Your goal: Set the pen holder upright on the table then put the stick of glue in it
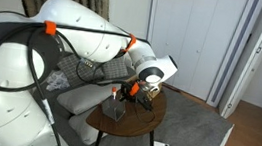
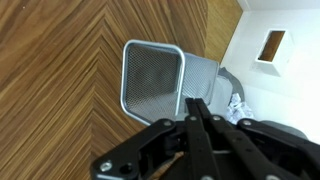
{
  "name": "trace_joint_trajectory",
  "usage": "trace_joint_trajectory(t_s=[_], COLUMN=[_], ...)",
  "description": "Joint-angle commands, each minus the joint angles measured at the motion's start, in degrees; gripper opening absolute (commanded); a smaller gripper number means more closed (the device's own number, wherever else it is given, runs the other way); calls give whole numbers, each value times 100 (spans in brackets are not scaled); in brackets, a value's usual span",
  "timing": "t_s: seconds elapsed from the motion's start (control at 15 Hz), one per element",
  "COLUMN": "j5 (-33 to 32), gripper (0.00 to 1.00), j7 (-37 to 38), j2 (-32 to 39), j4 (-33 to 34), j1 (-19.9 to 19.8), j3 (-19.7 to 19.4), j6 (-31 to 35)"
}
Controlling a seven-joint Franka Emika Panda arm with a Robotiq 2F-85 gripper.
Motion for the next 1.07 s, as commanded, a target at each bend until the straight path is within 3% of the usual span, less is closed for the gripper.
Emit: trace_joint_trajectory(t_s=[0.0, 0.4, 0.6, 0.67, 0.8, 1.0], j5=[-88, -119, -154, -155, -109, -65], gripper=[35, 77, 94, 54, 57, 37], j7=[14, 35, 23, 3, -46, -67], j2=[92, 361, 479, 516, 553, 559], j4=[-6, -91, -111, -106, -126, -102], j1=[-136, -82, -97, -97, -93, -104], j3=[127, 225, 287, 305, 341, 367], j6=[329, 337, 269, 234, 242, 192])
